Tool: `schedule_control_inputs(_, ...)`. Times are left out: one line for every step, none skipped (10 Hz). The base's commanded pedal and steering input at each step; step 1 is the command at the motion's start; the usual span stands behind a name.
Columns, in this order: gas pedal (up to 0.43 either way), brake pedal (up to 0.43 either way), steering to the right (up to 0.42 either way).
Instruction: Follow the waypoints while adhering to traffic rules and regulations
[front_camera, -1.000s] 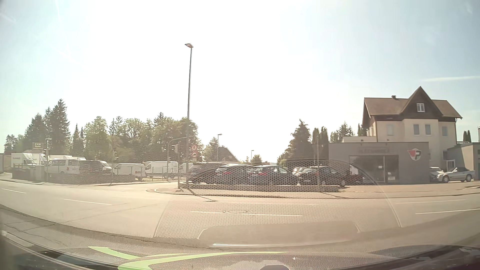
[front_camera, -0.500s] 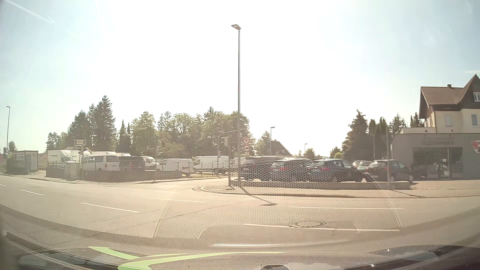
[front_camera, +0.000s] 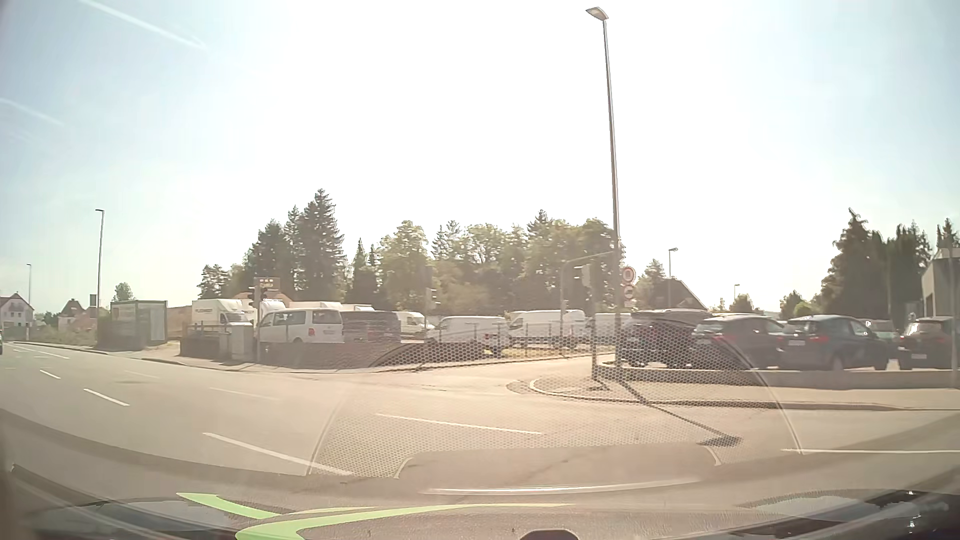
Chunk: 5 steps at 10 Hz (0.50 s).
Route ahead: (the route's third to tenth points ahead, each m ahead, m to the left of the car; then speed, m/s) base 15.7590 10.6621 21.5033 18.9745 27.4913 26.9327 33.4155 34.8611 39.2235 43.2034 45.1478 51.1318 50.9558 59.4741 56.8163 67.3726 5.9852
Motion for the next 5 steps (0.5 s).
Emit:
schedule_control_inputs(0.268, 0.000, -0.309)
schedule_control_inputs(0.268, 0.000, -0.304)
schedule_control_inputs(0.268, 0.000, -0.299)
schedule_control_inputs(0.268, 0.000, -0.290)
schedule_control_inputs(0.268, 0.000, -0.280)
